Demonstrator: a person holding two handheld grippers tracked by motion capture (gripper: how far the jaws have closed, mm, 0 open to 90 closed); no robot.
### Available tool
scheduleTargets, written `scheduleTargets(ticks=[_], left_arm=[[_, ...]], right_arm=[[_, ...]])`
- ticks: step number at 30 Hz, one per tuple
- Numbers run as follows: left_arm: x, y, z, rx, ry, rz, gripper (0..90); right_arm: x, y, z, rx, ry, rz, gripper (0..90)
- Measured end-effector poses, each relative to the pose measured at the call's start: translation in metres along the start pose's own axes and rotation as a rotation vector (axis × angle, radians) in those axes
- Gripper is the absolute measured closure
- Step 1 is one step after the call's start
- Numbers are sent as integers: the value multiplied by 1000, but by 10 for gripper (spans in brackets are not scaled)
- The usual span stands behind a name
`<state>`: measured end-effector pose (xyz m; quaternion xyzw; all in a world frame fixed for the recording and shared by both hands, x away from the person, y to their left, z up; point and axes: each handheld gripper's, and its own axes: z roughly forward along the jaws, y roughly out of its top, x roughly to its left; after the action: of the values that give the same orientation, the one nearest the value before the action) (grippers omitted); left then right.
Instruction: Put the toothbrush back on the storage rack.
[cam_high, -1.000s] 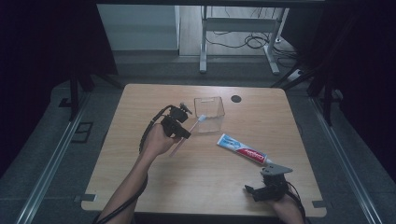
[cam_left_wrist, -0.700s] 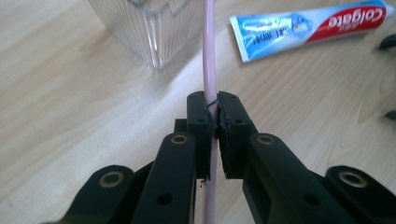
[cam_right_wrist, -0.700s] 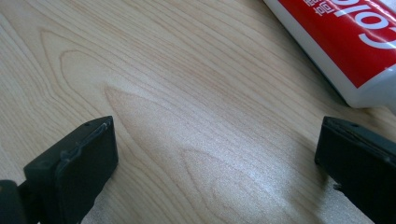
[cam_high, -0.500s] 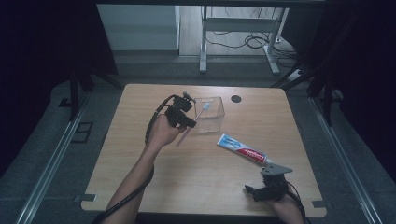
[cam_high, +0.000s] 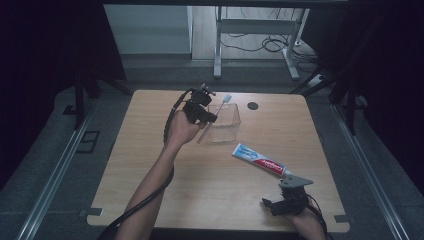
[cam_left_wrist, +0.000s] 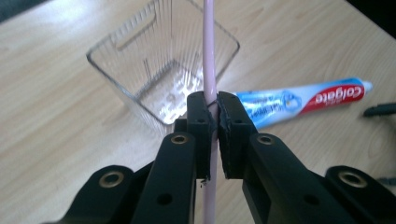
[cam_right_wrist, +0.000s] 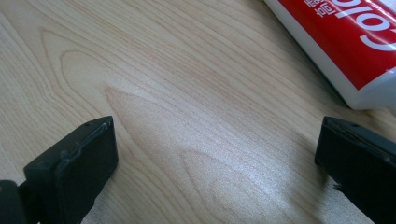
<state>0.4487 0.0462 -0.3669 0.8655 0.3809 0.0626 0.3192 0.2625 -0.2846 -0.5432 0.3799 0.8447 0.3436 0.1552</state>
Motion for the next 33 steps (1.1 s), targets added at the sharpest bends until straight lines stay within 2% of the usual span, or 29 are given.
scheduleTargets(ticks=[10, 17, 25, 33], left_arm=[[5, 16, 5, -58, 18, 2, 844], [11, 28, 10, -125, 34, -7, 844], [15, 35, 15, -180, 45, -10, 844], [15, 44, 25, -236, 75, 12, 844]], right_arm=[[0, 0, 0, 1, 2, -1, 0], [0, 0, 0, 2, 4, -2, 0], [0, 0, 0, 0, 3, -5, 0], [-1, 0, 1, -3, 4, -8, 0]])
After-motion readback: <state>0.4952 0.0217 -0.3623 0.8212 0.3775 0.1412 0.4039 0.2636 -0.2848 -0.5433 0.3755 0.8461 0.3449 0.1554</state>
